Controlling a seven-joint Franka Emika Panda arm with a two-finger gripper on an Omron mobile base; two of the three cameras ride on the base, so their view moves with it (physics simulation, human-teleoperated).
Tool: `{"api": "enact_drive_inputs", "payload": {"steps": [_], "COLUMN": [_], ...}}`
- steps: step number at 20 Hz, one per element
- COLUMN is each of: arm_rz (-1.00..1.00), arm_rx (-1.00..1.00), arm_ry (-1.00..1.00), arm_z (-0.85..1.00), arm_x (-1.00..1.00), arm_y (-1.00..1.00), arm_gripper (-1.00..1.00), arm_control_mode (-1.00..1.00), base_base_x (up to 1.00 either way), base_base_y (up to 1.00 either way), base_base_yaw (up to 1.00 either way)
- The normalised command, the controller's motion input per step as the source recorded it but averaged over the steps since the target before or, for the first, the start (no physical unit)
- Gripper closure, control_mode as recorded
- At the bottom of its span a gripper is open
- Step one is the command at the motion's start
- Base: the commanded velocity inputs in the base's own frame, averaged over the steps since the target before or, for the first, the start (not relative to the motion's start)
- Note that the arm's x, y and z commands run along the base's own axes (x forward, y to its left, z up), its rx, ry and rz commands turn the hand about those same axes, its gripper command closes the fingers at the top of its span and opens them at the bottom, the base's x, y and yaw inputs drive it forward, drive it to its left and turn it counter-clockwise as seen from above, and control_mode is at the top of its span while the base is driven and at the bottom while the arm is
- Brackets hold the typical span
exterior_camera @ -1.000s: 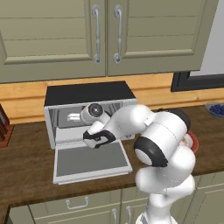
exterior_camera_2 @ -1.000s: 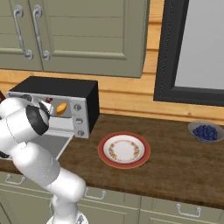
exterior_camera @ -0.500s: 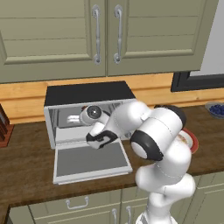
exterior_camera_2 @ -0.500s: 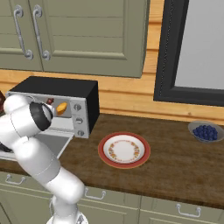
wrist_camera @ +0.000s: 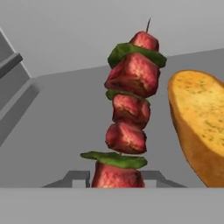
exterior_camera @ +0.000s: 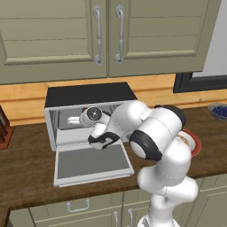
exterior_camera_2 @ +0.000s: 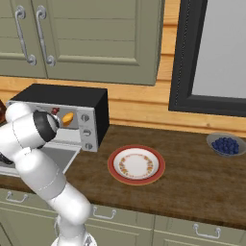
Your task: Pick up the kebab skewer and baguette bread, and place them inside the toaster oven. Close the toaster oven door and start by setting the timer.
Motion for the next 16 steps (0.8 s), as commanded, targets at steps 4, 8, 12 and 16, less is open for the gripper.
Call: {"api": "enact_drive_inputs", "payload": {"steps": [4, 8, 12, 16], "arm_rz": [0.00, 0.00, 0.00, 0.00], "arm_rx": [0.00, 0.00, 0.00, 0.00], "arm_ry": [0.00, 0.00, 0.00, 0.01], "arm_z": [0.00, 0.00, 0.12, 0.52], "arm_x": [0.00, 0.00, -0.05, -0.27], "arm_y": [0.00, 0.00, 0.00, 0.00], "arm_gripper": [-1.00, -1.00, -1.00, -1.00], "arm_control_mode": [-1.00, -1.00, -1.00, -1.00], "base_base_x": [0.00, 0.00, 0.00, 0.00], "base_base_y": [0.00, 0.00, 0.00, 0.00], "base_base_yaw": [0.00, 0.00, 0.00, 0.00]}}
